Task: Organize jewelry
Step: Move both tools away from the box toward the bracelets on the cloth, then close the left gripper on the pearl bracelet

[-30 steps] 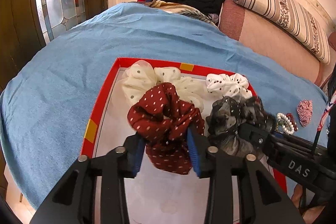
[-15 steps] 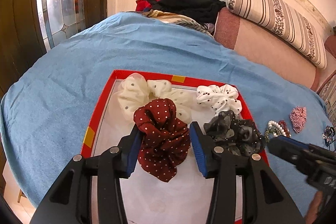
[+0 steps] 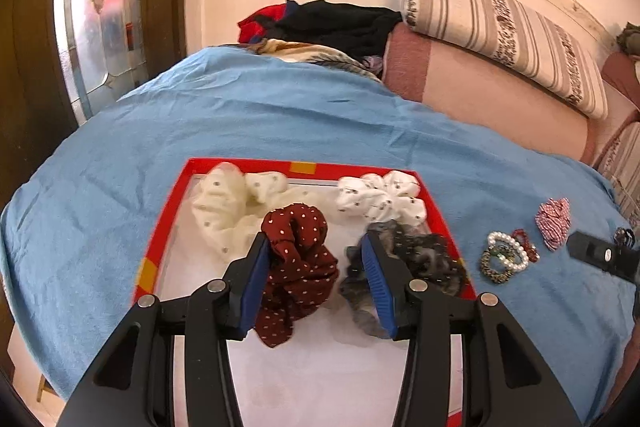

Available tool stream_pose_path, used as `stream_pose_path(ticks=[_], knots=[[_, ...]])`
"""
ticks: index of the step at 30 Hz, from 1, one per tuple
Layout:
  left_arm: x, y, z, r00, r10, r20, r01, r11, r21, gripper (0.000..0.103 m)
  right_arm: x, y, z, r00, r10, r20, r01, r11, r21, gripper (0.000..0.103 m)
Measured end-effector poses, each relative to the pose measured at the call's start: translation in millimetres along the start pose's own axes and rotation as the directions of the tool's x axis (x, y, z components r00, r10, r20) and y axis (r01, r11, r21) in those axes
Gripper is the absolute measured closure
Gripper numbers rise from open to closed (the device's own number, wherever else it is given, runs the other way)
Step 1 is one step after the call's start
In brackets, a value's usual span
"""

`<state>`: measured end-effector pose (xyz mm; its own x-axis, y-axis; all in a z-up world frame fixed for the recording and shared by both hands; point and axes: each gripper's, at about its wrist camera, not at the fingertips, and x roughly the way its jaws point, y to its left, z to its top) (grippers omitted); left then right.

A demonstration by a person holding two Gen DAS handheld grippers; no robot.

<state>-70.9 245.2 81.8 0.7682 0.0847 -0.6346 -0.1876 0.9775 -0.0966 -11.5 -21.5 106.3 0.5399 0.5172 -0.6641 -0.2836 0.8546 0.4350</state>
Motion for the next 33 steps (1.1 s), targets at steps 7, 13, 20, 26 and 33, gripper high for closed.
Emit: stream_pose_path(ticks=[7,13,20,26,33], knots=[[3,-31,0,0.999,-0.038,-0.009,0.039,0.998,0.043,0.057,-17,-57,10,0.998,-0.043,0.048,0.035,0.988,0.147,0.065],[1,-65,0,0.996,-0.089,-0.003,0.089,0.992,0.087,0.057,-25,-91,15,0.994,-0.084,0.066,0.069,0.975,0.211,0.065],[-2,-100,4,0.983,-0.182,0.003,0.18,0.973,0.145,0.049,-25,-130,13,0.99,-0.132,0.049,0.113,0.952,0.284,0.065],[40,-143,9,0.916,-0.356,-0.188,0.379,0.919,0.108,0.049,-24,-135,12,0.992,-0.12,0.049,0.1,0.95,0.295,0.065],[111,-174,12,0.897,-0.3,-0.324,0.328,0.944,0.036,0.049,-28,-152,10,0.991,-0.126,0.05,0.104,0.942,0.318,0.064]])
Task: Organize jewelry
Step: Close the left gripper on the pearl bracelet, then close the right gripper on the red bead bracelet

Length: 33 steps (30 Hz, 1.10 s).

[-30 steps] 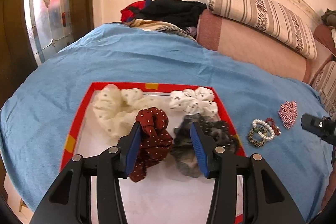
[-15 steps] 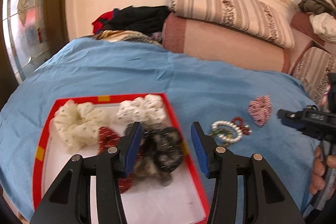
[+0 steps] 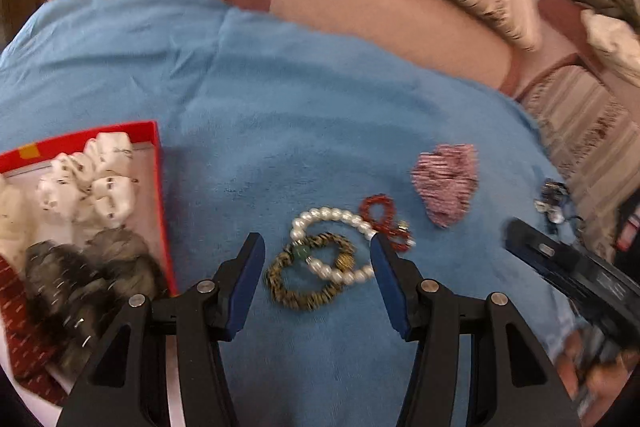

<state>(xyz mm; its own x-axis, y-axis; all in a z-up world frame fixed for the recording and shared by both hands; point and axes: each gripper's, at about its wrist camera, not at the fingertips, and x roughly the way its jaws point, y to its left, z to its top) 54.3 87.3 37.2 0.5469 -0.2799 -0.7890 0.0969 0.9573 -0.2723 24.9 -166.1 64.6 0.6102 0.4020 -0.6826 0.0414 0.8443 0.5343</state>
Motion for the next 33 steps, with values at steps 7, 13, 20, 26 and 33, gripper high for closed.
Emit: stream_pose_path(ticks=[7,13,20,26,33], knots=[[46,-5,2,0.992,0.079,-0.095,-0.076,0.997,0.035,0.055,-3,-12,5,1.0,0.007,0.008,-0.007,1.0,0.029,0.064],[47,-11,3,0.994,0.085,-0.062,-0.08,0.994,0.07,0.094,5,-11,3,1.0,0.014,-0.011,-0.014,1.0,0.021,0.064],[23,-10,-1,1.0,0.025,-0.009,-0.024,0.997,0.067,0.094,4,-12,2,1.0,-0.007,0.0,0.007,1.0,0.019,0.064],[-7,-5,8,0.998,-0.029,0.058,0.026,0.998,0.055,0.094,17,1,-1,0.999,0.024,-0.033,-0.026,0.999,-0.034,0.065],[-27,4,18,0.993,-0.038,0.112,0.032,0.998,0.051,0.094,54,31,-3,0.996,0.006,-0.086,-0.017,0.991,-0.135,0.074]])
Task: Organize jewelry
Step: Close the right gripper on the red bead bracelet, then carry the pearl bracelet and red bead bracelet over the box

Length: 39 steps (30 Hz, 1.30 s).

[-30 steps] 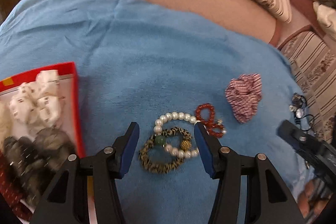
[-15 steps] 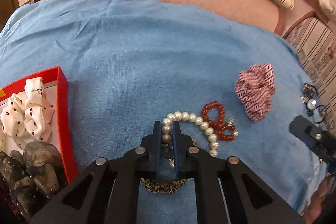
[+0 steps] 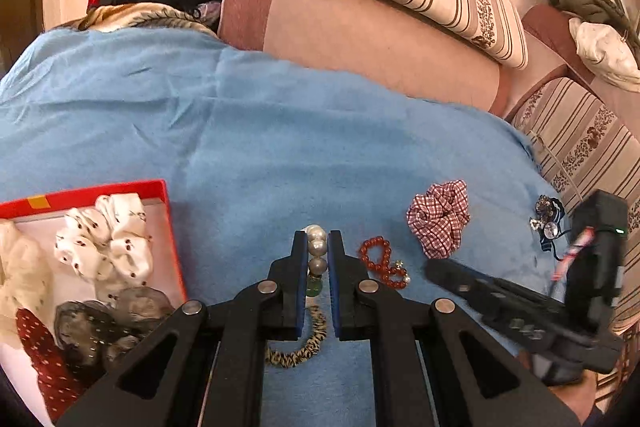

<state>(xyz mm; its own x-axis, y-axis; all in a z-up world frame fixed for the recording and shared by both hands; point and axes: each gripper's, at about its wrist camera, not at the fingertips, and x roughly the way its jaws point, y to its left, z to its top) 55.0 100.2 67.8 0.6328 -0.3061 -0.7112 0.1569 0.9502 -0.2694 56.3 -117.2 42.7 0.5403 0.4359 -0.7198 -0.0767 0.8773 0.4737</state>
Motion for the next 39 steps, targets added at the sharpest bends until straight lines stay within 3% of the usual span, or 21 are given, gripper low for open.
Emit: stream_pose_path(ticks=[3,8,11,13,30,39], knots=[[-3,2,0,1.0,-0.004,0.002,0.004,1.0,0.002,0.094,21,14,0,0.999,-0.016,-0.039,0.014,0.998,-0.055,0.074],[-6,8,0,1.0,0.001,0.01,-0.001,1.0,-0.008,0.094,46,24,-5,0.99,-0.133,-0.036,0.125,0.978,-0.166,0.075],[-6,9,0,1.0,0.005,0.01,-0.004,1.0,-0.007,0.094,50,30,-8,0.981,-0.196,-0.016,0.185,0.95,-0.252,0.095],[-5,8,1,1.0,0.004,0.01,-0.003,1.0,-0.011,0.094,47,27,-8,0.98,-0.197,-0.006,0.189,0.952,-0.241,0.095],[-12,-6,-3,1.0,-0.017,0.026,0.016,0.999,0.032,0.094,-34,17,-2,0.996,-0.031,0.082,0.041,0.992,-0.122,0.095],[-18,-10,-4,0.999,-0.018,0.039,0.016,0.999,0.051,0.094,-56,26,0,0.993,0.002,0.12,0.012,0.993,-0.12,0.095]])
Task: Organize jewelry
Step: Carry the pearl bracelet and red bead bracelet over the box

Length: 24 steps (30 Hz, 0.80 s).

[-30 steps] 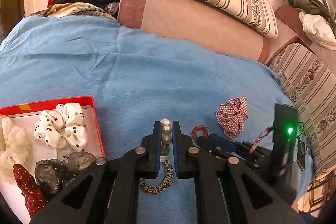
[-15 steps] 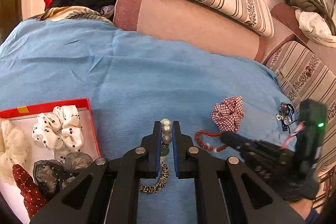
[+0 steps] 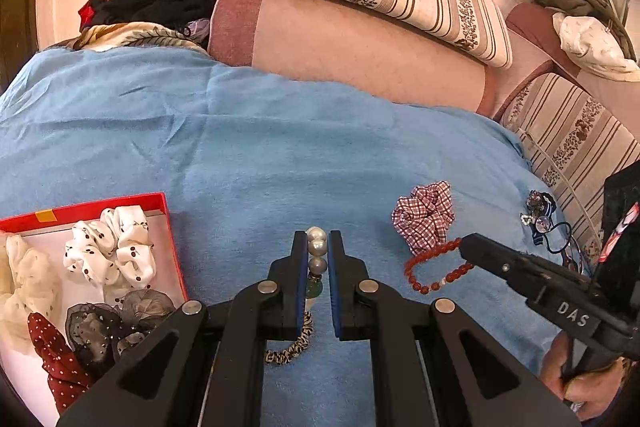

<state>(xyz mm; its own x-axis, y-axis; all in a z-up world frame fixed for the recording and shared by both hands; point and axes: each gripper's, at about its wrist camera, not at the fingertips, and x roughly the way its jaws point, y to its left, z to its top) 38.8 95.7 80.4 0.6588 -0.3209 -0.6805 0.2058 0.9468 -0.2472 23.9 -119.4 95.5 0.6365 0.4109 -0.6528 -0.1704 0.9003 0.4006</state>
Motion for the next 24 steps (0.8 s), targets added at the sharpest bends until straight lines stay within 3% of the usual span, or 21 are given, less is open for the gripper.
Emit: stream_pose_path(ticks=[24], knots=[[-43,-7,-11,0.997,0.042,0.069,-0.047,0.997,0.065,0.094,-33,26,-2,0.998,0.021,0.055,-0.018,0.999,-0.042,0.095]])
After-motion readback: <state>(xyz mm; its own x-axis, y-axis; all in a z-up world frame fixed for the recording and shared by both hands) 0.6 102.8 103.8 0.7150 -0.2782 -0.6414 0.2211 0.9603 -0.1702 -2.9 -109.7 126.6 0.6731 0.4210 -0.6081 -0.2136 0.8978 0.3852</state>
